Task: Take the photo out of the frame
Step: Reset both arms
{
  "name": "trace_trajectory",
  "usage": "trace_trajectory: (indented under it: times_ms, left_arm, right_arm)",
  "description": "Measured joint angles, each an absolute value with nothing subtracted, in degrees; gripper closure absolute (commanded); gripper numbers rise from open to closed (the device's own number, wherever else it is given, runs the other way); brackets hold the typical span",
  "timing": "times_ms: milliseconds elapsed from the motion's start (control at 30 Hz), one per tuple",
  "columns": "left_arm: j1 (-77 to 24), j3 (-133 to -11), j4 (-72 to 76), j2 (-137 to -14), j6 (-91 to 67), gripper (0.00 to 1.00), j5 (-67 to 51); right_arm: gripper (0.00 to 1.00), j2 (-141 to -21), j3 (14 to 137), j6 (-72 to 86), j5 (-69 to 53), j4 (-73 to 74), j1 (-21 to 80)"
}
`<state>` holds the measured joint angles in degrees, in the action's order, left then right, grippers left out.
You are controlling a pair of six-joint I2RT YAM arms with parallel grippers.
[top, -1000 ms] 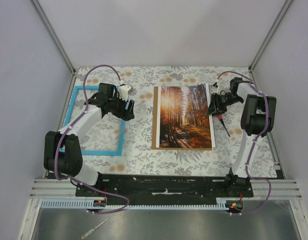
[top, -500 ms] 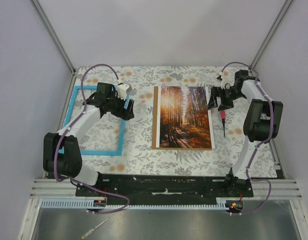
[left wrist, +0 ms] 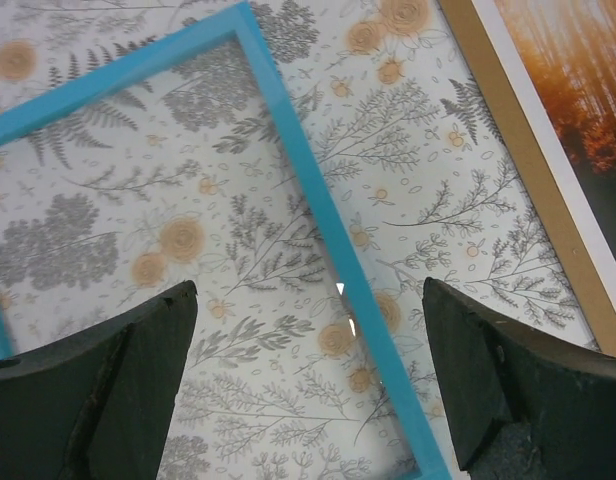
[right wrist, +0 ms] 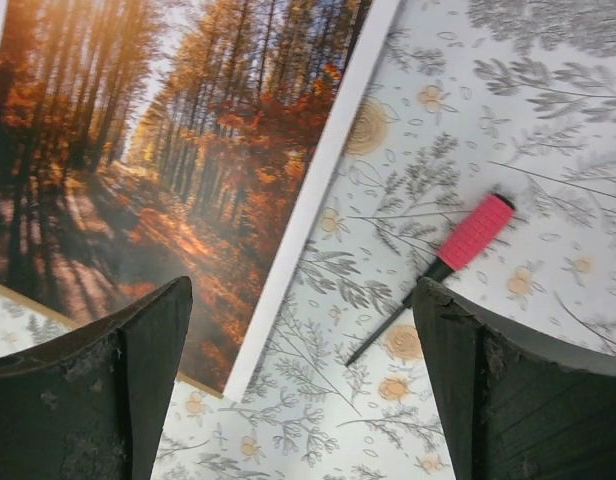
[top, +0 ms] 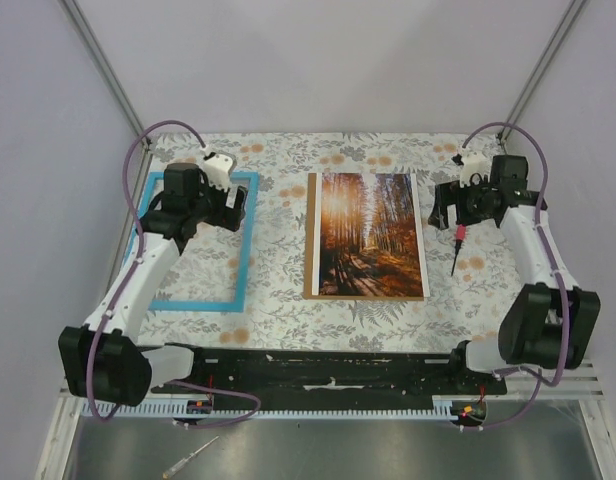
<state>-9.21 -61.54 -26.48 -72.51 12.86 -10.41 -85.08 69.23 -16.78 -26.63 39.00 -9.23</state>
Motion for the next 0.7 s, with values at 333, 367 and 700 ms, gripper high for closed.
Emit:
trace_trajectory:
  times_ms: [333,367,700]
  left_arm:
    - [-0.9,-54.2,-26.0,-56.2,12.5,0.00,-5.2]
    - [0.6,-53.8,-26.1,-55.0,12.4,0.00,-5.6]
    - [5.5,-49.7,-26.4,-46.9,12.2,0.00,-9.1]
  right_arm:
    - [0.02,-58.9,51.0,-17.9,-17.8,26.3,-13.8]
    - [0.02,-56.2,49.5,-17.8,-17.4,25.5,-14.7]
    - [0.02,-31.6,40.3,-16.4,-7.9,20.8,-16.4]
